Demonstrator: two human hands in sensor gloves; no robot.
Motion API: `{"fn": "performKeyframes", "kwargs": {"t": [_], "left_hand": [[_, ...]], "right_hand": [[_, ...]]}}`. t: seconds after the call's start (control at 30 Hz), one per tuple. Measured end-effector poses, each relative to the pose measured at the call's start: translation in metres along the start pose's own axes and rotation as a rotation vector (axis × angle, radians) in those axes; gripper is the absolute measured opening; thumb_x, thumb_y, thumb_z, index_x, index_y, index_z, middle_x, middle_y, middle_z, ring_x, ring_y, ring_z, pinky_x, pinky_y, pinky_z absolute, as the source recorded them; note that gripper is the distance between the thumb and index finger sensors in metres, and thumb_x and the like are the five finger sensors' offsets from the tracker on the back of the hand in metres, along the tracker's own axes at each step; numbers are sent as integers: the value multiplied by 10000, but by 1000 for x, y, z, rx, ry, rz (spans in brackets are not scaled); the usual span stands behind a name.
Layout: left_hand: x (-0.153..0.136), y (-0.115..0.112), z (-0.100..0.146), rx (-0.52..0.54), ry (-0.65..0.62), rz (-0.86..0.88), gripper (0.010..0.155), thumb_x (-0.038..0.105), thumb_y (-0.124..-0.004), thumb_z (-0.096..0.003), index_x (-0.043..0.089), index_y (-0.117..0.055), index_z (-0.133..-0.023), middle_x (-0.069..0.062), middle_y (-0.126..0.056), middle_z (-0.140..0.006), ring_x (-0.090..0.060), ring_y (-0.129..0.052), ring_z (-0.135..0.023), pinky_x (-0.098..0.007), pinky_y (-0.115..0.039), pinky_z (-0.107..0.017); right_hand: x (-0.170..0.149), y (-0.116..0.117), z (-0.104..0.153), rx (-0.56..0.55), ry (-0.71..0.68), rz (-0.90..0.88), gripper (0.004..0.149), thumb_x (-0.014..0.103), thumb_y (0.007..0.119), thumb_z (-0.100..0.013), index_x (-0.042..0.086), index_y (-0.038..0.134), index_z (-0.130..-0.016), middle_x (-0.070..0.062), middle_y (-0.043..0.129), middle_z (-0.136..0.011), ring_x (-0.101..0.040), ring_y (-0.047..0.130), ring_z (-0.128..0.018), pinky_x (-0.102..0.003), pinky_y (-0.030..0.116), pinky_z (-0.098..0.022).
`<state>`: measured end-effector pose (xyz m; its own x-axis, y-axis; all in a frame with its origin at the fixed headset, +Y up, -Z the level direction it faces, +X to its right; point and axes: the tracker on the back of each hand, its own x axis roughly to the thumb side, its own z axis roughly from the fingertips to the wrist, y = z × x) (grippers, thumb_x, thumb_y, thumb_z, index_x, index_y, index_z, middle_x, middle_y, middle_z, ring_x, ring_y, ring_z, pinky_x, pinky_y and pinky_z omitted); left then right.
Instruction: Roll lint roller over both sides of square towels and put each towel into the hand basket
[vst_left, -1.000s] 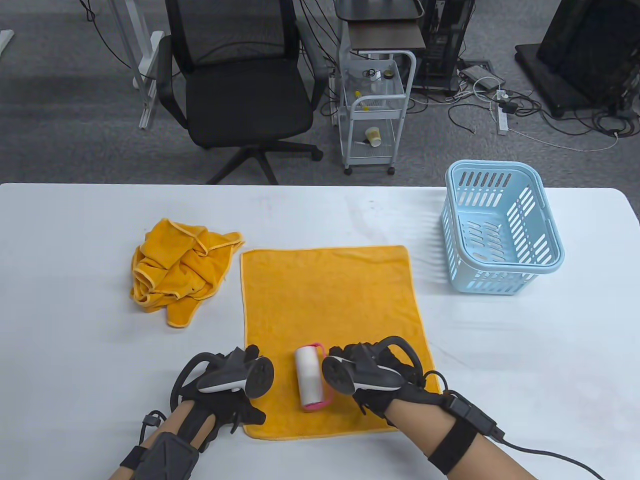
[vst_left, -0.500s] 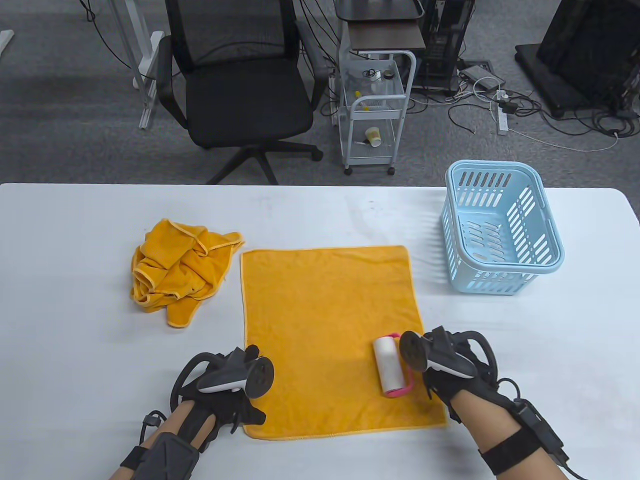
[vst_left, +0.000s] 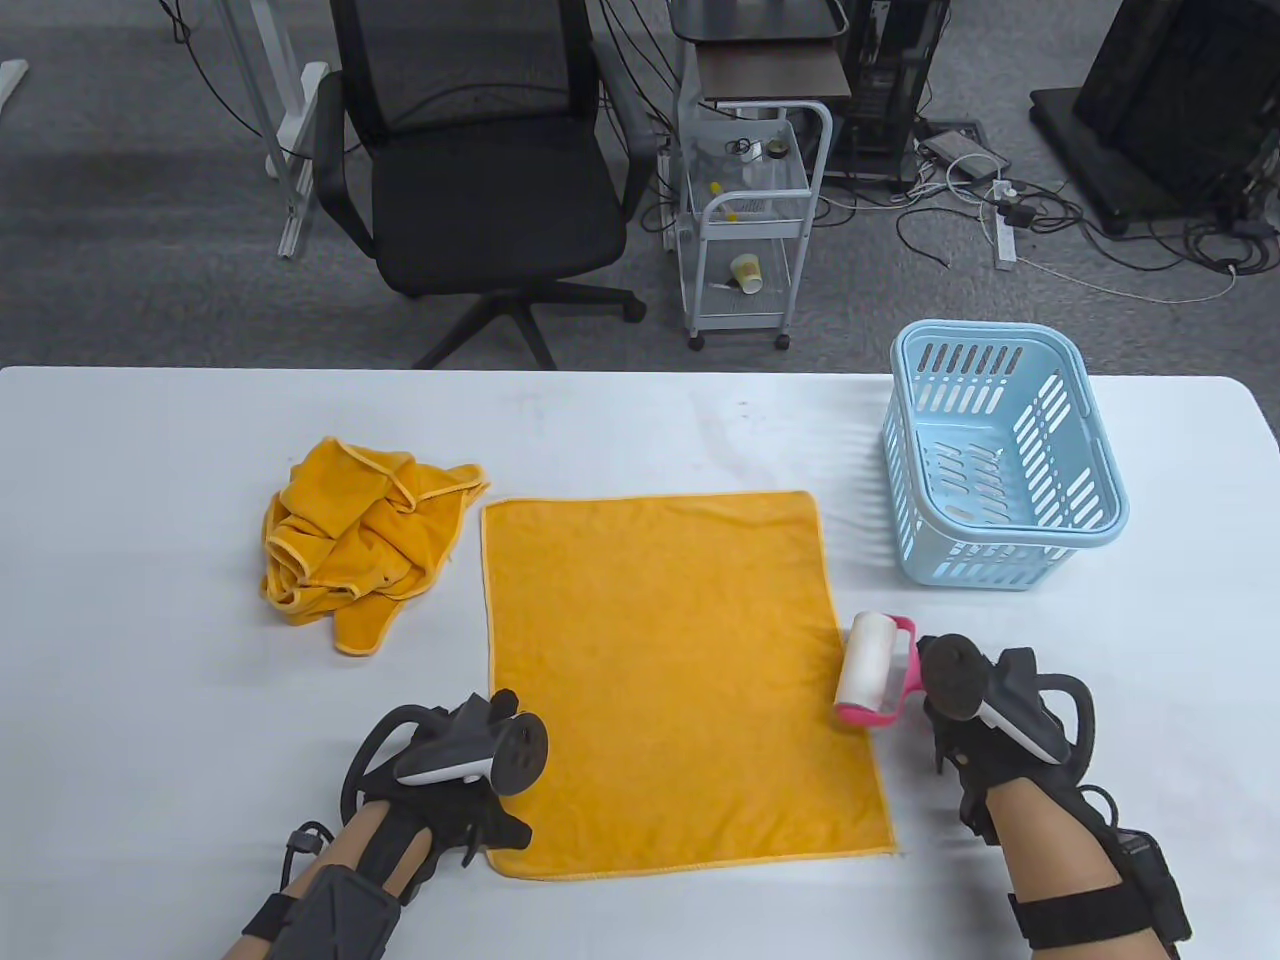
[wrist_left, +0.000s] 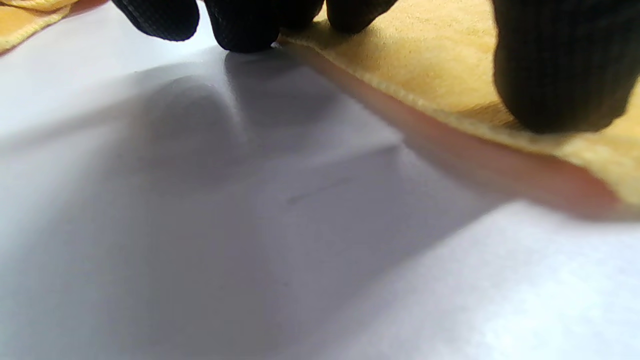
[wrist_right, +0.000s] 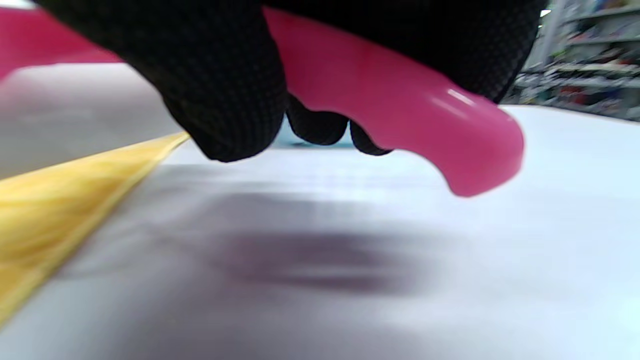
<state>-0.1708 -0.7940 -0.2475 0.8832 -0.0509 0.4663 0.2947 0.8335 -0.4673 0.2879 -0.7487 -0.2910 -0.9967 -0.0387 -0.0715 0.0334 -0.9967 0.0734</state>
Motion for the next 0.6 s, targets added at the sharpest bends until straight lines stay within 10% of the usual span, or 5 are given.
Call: {"fn": "performKeyframes", "kwargs": {"t": [0.6], "left_hand": [[-1,0,0,-1,2,5,1013,691,-862,-317,224,-412,-1095,-137,-295,-1221,-462,-502,-1079,-695,-492,-748]], "right_hand": [[-27,22,-9,170,182,39,741,241,941,-475,89,558,-1091,-200,733,-1010,-490,800,-893,-656,706,-589]]}}
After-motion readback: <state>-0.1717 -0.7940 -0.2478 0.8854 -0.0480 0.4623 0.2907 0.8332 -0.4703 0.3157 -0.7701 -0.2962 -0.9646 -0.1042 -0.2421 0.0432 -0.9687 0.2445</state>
